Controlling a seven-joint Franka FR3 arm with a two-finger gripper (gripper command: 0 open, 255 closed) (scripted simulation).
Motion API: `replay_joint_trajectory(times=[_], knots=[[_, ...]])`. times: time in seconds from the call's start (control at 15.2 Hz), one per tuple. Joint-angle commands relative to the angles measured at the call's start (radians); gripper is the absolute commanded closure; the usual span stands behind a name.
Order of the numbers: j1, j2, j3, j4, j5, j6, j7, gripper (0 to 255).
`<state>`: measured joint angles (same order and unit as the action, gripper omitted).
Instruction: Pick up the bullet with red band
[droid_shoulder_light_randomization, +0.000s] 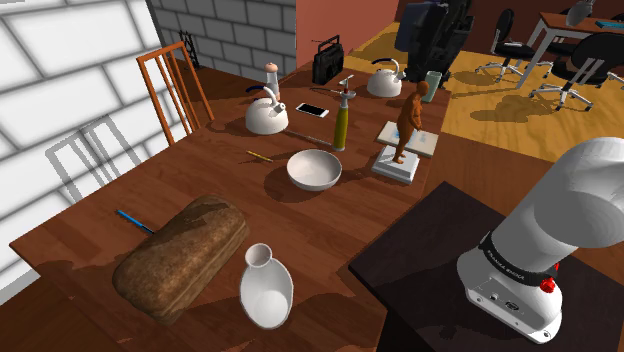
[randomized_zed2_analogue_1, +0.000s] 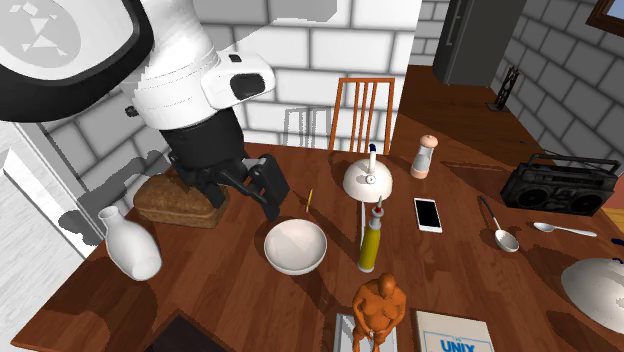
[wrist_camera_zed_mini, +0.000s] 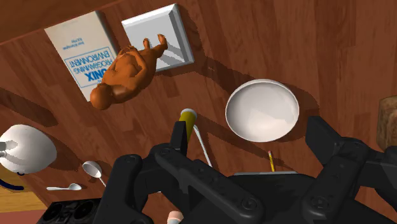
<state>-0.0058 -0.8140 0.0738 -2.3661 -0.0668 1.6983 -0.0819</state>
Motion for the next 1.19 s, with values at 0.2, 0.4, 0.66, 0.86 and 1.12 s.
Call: replay_joint_trajectory(times=[0.2,0.4,0.66,0.86,1.12], knots=[[-0.010,0.120,-0.033,0.040,-0.005,0.055,-0.033,0],[-0.017,0.243,-0.063,0.092,-0.005,0.100,-0.066,0],[-0.023,0.410,-0.100,0.178,0.003,0.145,-0.112,0],[-0.027,0.538,-0.123,0.256,0.017,0.167,-0.148,0],[-0.035,0.710,-0.148,0.378,0.043,0.178,-0.198,0]])
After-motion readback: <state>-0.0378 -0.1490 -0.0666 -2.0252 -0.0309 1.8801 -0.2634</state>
